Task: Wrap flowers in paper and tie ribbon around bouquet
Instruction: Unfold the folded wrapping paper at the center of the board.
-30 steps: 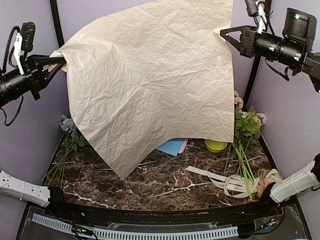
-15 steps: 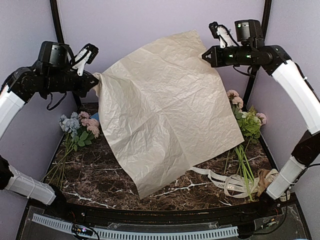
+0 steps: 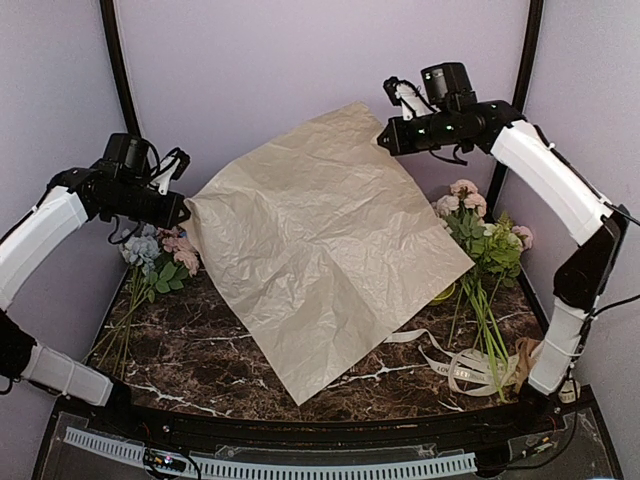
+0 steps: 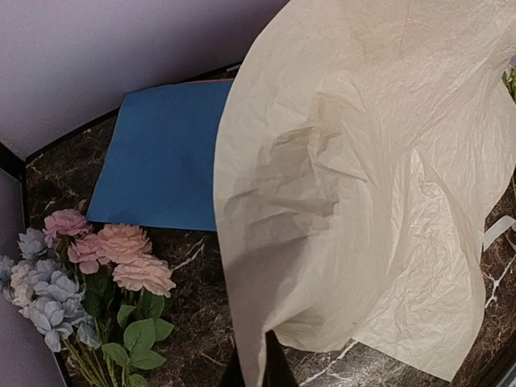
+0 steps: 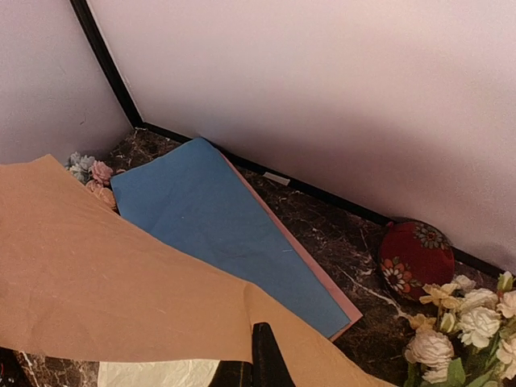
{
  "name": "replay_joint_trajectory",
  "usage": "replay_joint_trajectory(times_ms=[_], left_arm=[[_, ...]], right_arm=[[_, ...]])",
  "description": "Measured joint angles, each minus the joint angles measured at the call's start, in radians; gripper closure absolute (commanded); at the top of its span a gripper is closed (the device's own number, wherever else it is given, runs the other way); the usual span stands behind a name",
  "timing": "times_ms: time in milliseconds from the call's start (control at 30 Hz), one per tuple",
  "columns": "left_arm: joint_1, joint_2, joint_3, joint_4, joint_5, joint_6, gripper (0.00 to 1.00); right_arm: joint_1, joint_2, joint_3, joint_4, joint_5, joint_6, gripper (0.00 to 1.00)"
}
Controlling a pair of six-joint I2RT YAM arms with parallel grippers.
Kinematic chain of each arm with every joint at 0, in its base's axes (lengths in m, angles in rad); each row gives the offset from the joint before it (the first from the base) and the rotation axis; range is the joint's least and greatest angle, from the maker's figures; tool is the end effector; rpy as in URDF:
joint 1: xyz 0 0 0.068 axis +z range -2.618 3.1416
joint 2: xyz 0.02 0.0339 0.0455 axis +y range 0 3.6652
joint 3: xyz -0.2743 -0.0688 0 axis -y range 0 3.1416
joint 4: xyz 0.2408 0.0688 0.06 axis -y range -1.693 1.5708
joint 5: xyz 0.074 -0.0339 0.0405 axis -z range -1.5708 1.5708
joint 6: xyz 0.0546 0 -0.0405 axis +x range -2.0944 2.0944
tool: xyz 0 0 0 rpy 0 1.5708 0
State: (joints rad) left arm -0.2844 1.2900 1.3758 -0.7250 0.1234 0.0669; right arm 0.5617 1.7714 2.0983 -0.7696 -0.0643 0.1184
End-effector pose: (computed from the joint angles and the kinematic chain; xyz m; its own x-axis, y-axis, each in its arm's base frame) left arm 0.2684 -0.0855 0.3810 -0.5464 0.2288 -0.8057 0.4107 0.9116 -0.0196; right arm 0.3363 0.2158 0.4614 -0.4286 -0.1305 -0.8940 -0.5338 0.8349 0.1341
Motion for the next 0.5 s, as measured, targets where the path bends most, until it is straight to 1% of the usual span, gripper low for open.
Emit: replay_joint_trajectory(times_ms=[167,300,400,433,500], left_arm=[[0.068,0.048,-0.067,0.019,-0.004,0.008,1.00],[0.085,0.120,-0.085,0.040,-0.032,0.022,1.00],[0.088,0.188,-0.087,0.058,-0.069,0.034,1.00],[0.090,0.211,-0.087,0.064,-0.085,0.038,1.00],[0.093,0.255,-0.087,0.067,-0.128,0.050,1.00]], right_arm=[[0.000,0.174,0.029,0.051,-0.021,0.032,1.00],[0.000,0.309,0.053,0.091,-0.021,0.051,1.00],[0.001,0.382,0.056,0.132,-0.021,0.057,0.99],[0.001,0.401,0.057,0.143,-0.021,0.059,0.93],[0.002,0.433,0.066,0.158,-0.022,0.061,0.77]])
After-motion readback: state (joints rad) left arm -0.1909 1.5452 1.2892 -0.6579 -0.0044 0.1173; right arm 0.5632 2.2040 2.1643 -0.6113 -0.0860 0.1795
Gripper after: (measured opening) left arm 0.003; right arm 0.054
